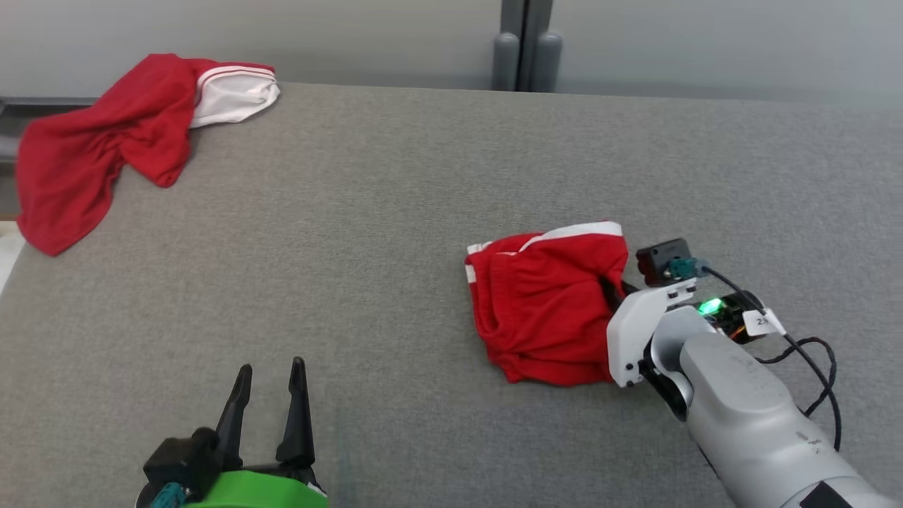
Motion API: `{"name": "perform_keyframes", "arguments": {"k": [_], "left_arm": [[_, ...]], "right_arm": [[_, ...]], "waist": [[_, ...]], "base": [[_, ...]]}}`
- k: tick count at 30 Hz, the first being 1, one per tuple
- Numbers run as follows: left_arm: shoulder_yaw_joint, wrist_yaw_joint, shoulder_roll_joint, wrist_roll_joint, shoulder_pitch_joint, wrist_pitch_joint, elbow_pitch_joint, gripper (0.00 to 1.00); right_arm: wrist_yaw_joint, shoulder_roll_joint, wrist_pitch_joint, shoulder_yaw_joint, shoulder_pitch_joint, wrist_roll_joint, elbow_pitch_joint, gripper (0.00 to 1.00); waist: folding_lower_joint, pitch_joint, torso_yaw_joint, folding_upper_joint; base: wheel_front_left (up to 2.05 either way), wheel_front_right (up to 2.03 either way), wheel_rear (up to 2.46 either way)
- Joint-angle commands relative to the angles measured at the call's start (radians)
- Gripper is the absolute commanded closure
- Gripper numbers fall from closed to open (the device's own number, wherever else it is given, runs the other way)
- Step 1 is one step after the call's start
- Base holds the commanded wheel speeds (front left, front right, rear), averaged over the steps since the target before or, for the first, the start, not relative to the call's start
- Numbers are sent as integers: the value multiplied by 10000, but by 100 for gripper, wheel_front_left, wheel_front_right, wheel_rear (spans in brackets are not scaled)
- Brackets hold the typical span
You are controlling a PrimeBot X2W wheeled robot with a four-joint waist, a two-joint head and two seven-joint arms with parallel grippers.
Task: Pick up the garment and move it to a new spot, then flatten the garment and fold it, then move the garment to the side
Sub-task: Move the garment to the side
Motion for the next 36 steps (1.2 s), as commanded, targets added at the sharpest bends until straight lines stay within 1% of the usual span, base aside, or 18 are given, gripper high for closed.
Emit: {"name": "perform_keyframes", "arguments": {"k": [1, 9, 13, 17, 19, 24, 29, 33, 36], "left_arm": [[-28, -46, 22, 15, -233, -4, -129, 0], [-89, -129, 23, 451, -901, -2, -413, 0], [-126, -192, 57, 774, -1308, -1, -348, 0], [-262, -266, 196, 1014, -1678, -2, -253, 0], [-366, -276, 280, 1105, -1838, -2, -170, 0], [-531, -320, 477, 1197, -2196, -2, -73, 0], [-669, -327, 620, 1236, -2465, -4, -85, 0], [-672, -330, 684, 1252, -2623, -4, -206, 0], [-644, -330, 711, 1285, -2676, -2, -316, 0]], "right_arm": [[-15, -221, -157, -102, -221, -54, 87, 100], [-15, -927, -663, -634, -968, -119, 254, 100], [-15, -1156, -911, -947, -1206, -97, 337, 100], [-15, -1295, -1172, -1231, -1418, -56, 407, 100], [-15, -1341, -1281, -1353, -1468, -77, 473, 100], [-15, -1313, -1502, -1561, -1734, -132, 555, 100], [-15, -1444, -1662, -1795, -2206, -339, 720, 100], [-15, -1863, -1683, -2004, -2782, -698, 991, 100], [-15, -2341, -1650, -2259, -3269, -982, 1260, 100]], "waist": [[-1, 319, -924, 0], [-1, 1121, -3008, 0], [-1, 1566, -3906, 0], [-1, 1996, -4554, 0], [-1, 2169, -4729, 0], [-1, 2615, -4860, 0], [-1, 2998, -4569, 0], [-1, 3289, -4125, 0], [-1, 3487, -3763, 0]], "base": [[0, 0, 0], [0, 0, 0], [0, 0, 0], [0, 0, 0], [0, 0, 0], [0, 0, 0], [0, 0, 0], [0, 0, 0], [0, 0, 0]]}}
